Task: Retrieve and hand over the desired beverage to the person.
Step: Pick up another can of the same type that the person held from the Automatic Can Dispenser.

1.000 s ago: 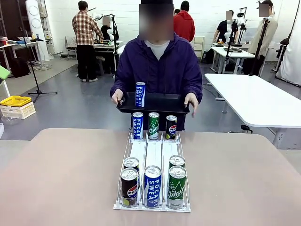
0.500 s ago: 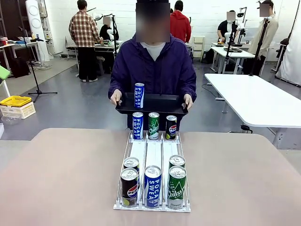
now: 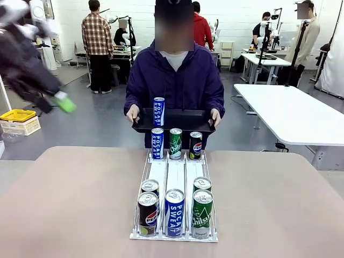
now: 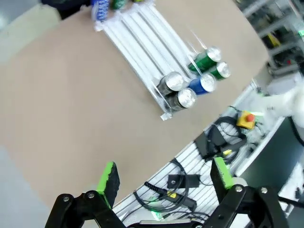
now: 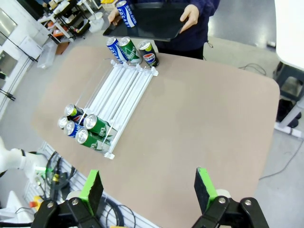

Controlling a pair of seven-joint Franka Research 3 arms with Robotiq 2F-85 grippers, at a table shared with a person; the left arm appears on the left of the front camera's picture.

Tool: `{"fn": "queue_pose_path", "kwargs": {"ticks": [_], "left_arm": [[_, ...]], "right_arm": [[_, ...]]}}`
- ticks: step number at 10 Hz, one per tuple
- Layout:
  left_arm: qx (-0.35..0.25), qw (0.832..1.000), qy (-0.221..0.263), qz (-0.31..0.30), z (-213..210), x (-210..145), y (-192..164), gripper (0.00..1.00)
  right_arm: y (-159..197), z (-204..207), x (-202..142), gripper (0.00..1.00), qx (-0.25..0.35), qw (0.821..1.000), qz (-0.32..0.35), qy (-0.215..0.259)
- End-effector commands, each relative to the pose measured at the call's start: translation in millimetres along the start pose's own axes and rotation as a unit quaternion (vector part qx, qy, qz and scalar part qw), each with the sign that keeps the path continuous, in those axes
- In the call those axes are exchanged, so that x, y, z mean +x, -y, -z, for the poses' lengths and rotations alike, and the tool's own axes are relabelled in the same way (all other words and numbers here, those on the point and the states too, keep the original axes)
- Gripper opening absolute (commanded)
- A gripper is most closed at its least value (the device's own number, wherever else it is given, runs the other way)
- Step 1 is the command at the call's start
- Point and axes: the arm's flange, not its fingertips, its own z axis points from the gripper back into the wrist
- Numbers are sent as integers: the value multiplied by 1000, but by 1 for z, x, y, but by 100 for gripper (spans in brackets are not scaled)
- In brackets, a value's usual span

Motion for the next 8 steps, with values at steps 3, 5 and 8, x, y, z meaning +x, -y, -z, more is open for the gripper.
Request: {"fn": "queue_pose_path", "kwargs": {"ticks": [3, 5, 8], "left_arm": [[181, 969, -123, -111, 106, 47, 90, 100], [168, 962, -120, -180, 153, 47, 109, 100], [178, 961, -124, -170, 166, 38, 111, 100]], "right_arm": [[1, 1, 2, 100, 19, 1000, -5, 8], [1, 1, 2, 100, 19, 1000, -5, 8], [1, 1, 2, 100, 19, 1000, -5, 8]]}}
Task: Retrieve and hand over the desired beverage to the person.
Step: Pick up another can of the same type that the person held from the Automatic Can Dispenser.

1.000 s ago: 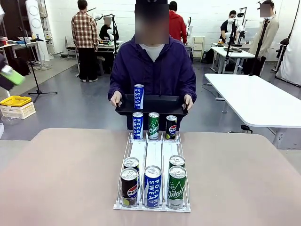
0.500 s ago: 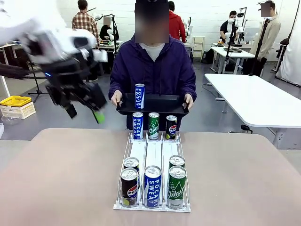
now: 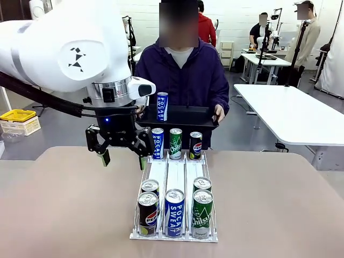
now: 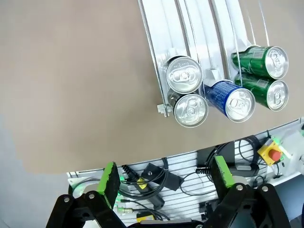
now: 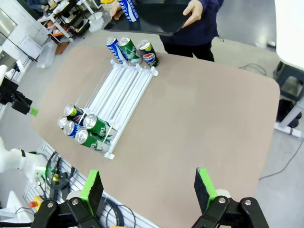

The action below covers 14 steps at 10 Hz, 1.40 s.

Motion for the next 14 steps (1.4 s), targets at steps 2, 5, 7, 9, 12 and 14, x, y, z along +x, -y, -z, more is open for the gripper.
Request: {"fn": "queue_pose_path", "kwargs": {"ticks": [2, 5, 7, 9, 12, 14], "left_arm": [[11, 1000, 4, 5, -8, -4, -6, 100], [11, 1000, 4, 5, -8, -4, -6, 100], [46, 998, 18, -48, 14, -12, 10, 100], [42, 995, 7, -93, 45, -25, 27, 100], [41, 996, 33, -73, 81, -26, 31, 100], [31, 998, 38, -48, 93, -24, 30, 100]], "right_arm": [[1, 1, 2, 100, 19, 1000, -5, 8], [1, 1, 2, 100, 19, 1000, -5, 8], [1, 1, 2, 100, 19, 1000, -5, 8], [1, 1, 2, 100, 19, 1000, -5, 8], [1, 1, 2, 100, 19, 1000, -5, 8], [1, 1, 2, 100, 19, 1000, -5, 8]]}}
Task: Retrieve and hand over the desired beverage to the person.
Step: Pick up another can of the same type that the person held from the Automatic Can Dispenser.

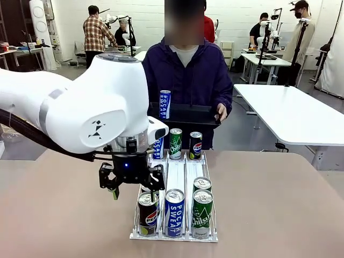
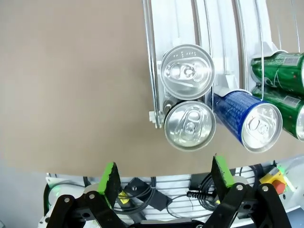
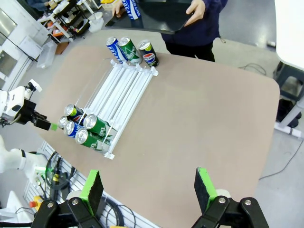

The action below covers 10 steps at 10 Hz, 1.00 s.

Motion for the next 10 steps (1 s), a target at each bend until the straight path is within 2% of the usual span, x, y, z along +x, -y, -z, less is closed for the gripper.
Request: {"fn": "queue_pose_path", "kwargs": {"ticks": [1, 10], "left_arm": [[-5, 1000, 13, 25, 10, 3, 1, 100], [-7, 999, 15, 50, 33, 14, 10, 100]], "right_arm": [[1, 1, 2, 100, 19, 1000, -5, 8], [1, 1, 2, 100, 19, 1000, -5, 8]]}}
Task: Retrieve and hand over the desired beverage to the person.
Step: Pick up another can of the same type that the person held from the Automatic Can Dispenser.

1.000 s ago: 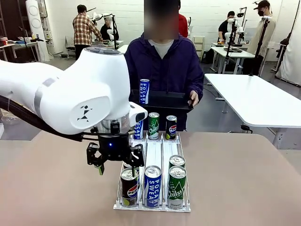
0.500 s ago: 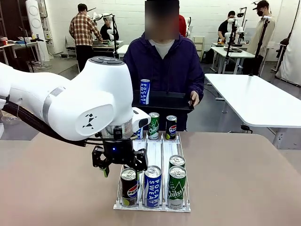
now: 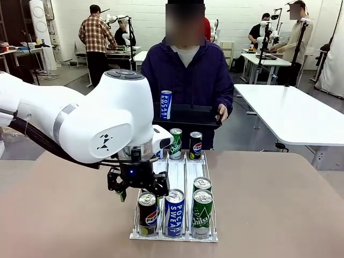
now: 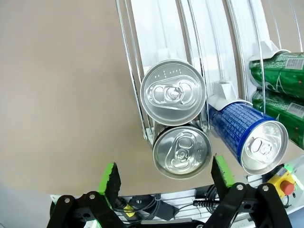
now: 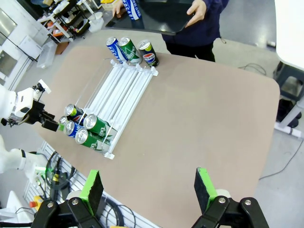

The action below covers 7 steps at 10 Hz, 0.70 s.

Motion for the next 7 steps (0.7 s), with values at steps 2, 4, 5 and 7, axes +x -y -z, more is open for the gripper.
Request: {"fn": "queue_pose_path", "kwargs": {"ticks": [2, 4, 5, 7], "left_arm": [[-12, 1000, 16, 13, 9, 9, 3, 100], [-13, 1000, 16, 14, 12, 9, 4, 100], [-8, 1000, 17, 12, 14, 10, 4, 100], [-2, 1000, 21, 10, 17, 11, 5, 100]], "right_arm": [[1, 1, 2, 100, 19, 1000, -5, 8], [1, 1, 2, 100, 19, 1000, -5, 8], [1, 1, 2, 100, 19, 1000, -5, 8], [1, 1, 2, 100, 19, 1000, -5, 8]]}}
